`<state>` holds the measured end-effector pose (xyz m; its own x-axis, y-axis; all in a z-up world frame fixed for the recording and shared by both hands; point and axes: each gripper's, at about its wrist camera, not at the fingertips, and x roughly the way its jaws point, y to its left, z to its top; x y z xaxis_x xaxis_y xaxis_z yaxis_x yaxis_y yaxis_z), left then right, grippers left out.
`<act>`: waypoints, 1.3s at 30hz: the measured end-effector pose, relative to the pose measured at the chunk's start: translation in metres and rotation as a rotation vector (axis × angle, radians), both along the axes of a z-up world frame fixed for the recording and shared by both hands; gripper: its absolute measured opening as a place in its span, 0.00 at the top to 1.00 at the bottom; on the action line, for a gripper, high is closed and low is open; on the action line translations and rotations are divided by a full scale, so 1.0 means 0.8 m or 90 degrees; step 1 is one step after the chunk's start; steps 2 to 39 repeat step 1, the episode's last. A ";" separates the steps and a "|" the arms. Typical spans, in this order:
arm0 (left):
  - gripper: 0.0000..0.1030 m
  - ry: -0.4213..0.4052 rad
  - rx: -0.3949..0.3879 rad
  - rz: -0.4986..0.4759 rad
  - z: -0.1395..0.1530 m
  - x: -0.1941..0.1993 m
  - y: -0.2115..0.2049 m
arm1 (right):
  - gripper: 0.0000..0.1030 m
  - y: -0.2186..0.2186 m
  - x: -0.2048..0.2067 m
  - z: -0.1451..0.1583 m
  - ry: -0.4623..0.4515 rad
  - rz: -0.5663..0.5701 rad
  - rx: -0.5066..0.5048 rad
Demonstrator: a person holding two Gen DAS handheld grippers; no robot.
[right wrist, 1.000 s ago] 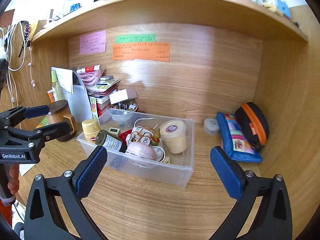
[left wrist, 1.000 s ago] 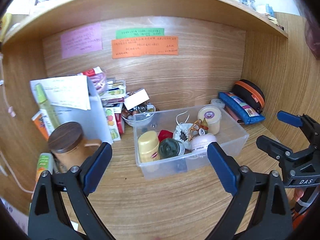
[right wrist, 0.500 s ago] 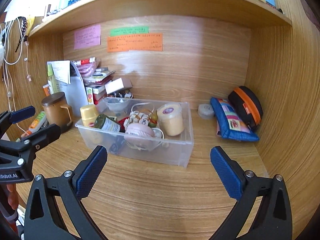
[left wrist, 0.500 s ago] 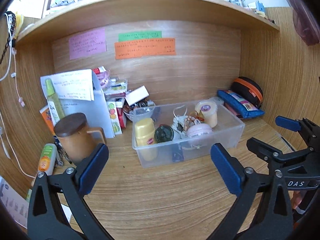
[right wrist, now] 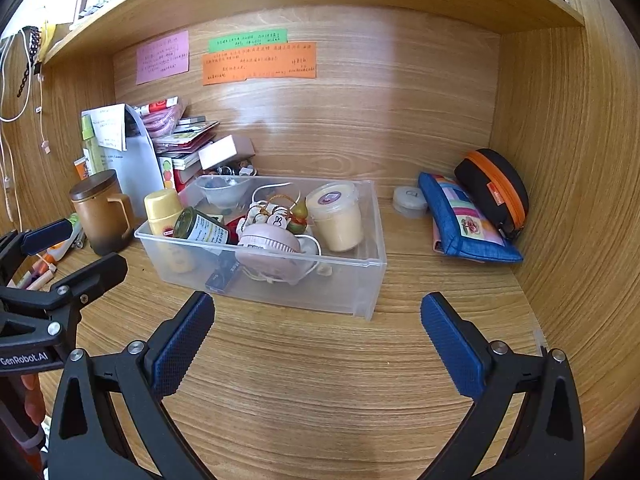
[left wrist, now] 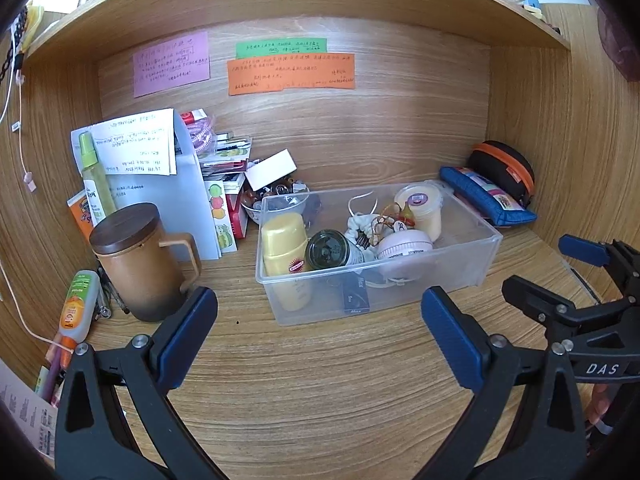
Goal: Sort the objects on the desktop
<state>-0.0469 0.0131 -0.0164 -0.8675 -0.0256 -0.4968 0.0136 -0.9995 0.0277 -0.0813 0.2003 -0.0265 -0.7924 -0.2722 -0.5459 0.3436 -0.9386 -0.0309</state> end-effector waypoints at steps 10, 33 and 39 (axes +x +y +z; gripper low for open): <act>0.00 -0.002 0.001 -0.001 0.000 -0.002 -0.001 | 0.00 0.000 0.000 0.000 0.000 0.001 0.001; 0.00 -0.002 0.001 -0.001 0.000 -0.002 -0.001 | 0.00 0.000 0.000 0.000 0.000 0.001 0.001; 0.00 -0.002 0.001 -0.001 0.000 -0.002 -0.001 | 0.00 0.000 0.000 0.000 0.000 0.001 0.001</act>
